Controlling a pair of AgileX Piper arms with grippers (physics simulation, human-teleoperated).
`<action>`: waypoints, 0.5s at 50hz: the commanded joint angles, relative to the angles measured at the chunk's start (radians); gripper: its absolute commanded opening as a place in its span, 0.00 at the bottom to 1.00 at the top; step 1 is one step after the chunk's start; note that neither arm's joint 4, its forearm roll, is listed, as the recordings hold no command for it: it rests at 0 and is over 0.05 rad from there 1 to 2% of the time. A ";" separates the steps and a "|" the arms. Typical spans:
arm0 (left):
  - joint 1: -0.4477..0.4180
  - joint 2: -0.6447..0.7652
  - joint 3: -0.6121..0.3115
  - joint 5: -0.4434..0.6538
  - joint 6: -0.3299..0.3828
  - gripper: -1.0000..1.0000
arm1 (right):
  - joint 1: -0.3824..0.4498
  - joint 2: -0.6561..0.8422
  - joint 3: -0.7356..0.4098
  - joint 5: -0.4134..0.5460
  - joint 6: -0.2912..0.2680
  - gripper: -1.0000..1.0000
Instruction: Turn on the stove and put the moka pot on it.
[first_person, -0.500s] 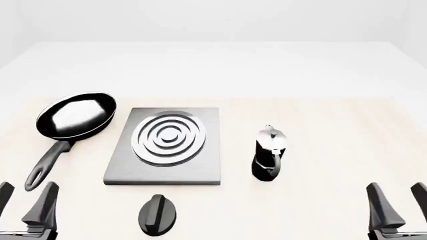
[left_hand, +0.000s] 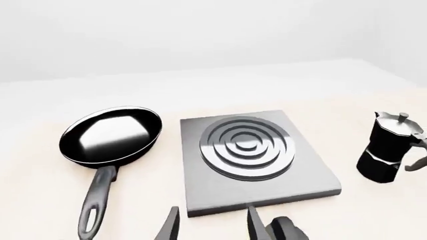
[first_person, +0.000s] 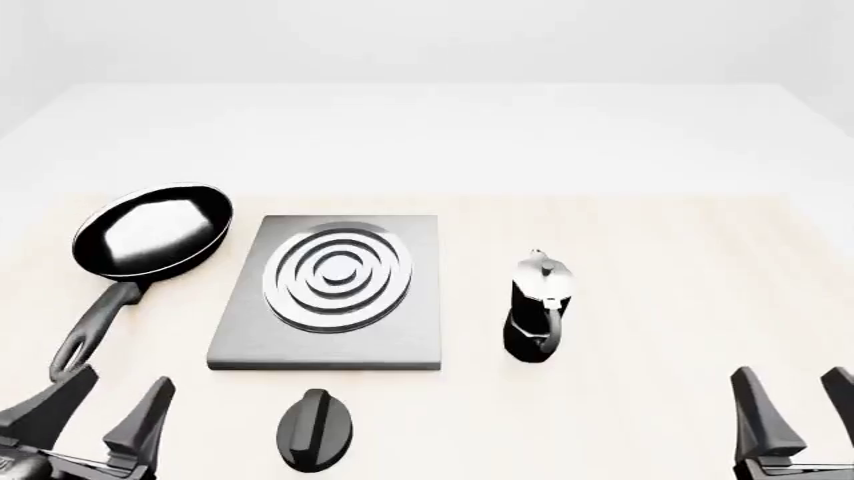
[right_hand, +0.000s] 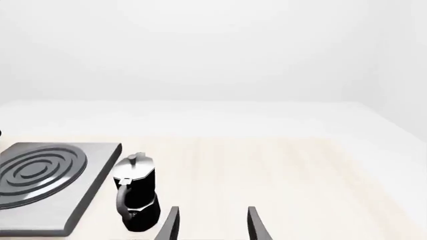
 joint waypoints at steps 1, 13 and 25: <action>-0.093 0.073 -0.008 0.039 0.017 1.00 | 0.008 0.001 0.003 0.003 -0.001 1.00; -0.167 0.160 0.013 0.059 0.029 1.00 | 0.013 0.020 0.003 -0.022 0.008 1.00; -0.253 0.281 0.014 0.019 0.018 1.00 | 0.013 0.015 0.006 -0.015 0.010 1.00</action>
